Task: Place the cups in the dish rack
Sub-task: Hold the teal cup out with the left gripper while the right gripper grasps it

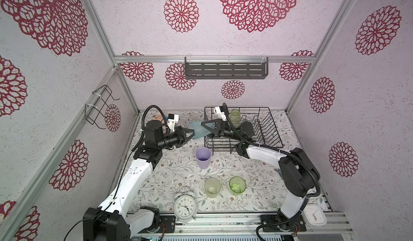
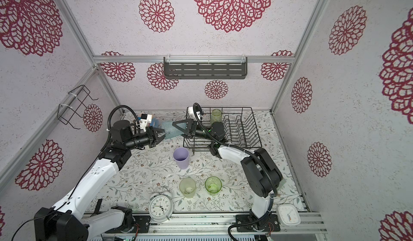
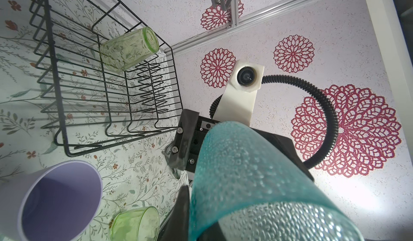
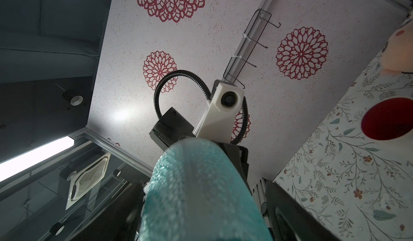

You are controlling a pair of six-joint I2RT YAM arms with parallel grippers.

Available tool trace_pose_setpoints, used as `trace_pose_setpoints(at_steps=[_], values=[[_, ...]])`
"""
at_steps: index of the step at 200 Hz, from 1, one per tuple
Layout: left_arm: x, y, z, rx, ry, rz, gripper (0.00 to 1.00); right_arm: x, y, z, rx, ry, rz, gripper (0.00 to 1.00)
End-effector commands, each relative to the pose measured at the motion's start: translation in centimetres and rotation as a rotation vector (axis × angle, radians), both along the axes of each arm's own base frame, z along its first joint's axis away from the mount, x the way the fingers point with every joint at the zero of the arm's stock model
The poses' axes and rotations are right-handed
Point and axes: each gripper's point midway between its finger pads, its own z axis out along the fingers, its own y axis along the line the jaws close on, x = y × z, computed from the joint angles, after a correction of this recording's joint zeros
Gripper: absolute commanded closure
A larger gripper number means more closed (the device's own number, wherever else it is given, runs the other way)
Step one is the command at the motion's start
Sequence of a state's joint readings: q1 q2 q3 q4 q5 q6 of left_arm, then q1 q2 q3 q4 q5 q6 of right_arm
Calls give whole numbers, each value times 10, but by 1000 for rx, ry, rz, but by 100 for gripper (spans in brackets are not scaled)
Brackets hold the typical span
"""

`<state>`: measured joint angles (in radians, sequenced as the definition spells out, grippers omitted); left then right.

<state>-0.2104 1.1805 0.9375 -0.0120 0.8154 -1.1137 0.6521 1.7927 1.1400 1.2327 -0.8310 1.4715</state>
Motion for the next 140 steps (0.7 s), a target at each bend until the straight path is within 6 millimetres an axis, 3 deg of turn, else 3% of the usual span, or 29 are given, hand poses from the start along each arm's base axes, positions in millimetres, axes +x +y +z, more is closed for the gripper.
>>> trace_pose_setpoints(at_steps=[1, 38, 104, 140], values=[[6, 1, 3, -15, -15, 15, 100, -9, -2, 25, 79, -60, 9, 12], [9, 2, -7, 9, 0, 26, 100, -11, 5, 23, 87, -55, 19, 13], [11, 2, -15, 22, 15, 18, 96, -8, 7, 22, 89, -51, 15, 28], [12, 4, -18, 22, 27, 21, 82, -6, 7, 23, 102, -38, 17, 31]])
